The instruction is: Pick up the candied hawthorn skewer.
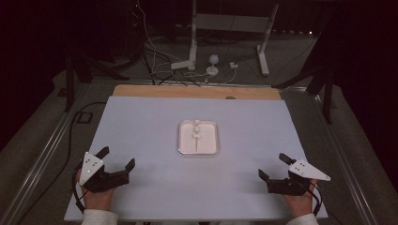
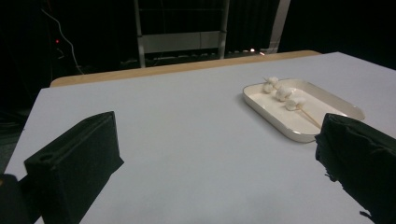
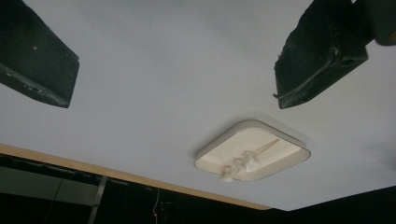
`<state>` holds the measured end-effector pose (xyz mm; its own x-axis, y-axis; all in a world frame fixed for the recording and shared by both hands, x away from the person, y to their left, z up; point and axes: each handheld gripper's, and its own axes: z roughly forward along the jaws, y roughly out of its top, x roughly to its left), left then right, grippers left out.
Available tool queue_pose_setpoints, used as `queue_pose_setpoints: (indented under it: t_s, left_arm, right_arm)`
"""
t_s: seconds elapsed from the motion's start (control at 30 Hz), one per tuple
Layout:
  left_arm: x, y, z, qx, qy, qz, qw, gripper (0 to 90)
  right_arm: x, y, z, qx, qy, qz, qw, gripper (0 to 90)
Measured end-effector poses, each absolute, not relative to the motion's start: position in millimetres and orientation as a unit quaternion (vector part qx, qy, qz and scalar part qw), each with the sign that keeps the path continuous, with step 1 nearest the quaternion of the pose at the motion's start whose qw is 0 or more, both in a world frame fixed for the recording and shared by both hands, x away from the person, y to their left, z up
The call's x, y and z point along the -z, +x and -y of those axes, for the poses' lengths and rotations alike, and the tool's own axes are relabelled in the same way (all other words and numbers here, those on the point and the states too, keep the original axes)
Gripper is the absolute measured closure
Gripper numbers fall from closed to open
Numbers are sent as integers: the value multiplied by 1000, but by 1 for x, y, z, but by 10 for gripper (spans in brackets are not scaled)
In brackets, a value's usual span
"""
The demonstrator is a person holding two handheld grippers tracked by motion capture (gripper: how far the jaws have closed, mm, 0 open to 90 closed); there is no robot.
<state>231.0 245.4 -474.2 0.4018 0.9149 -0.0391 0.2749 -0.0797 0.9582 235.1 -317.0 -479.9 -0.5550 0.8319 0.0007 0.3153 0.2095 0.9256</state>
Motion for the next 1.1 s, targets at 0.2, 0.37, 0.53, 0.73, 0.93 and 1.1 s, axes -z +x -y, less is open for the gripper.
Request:
queue_pose_setpoints:
  t_s: [0.2,0.37,0.53,0.73,0.93,1.1]
  left_arm:
    - [472,229,-243,-322,662,-443,511,6]
    - [469,228,-241,-323,661,-443,513,6]
    - [464,231,-236,-323,660,-440,516,6]
    - [453,238,-227,-316,667,-433,518,6]
    - [446,250,-218,-310,670,-432,518,6]
    - [442,262,-206,-302,679,-428,514,6]
  right_arm:
    - [481,235,313,-490,387,-736,262,0]
    - [481,235,312,-490,390,-734,264,0]
    - [481,235,314,-492,398,-727,266,0]
    - [481,235,315,-491,401,-725,269,0]
    - [482,235,315,-490,404,-724,270,0]
    - [482,235,315,-490,405,-723,270,0]
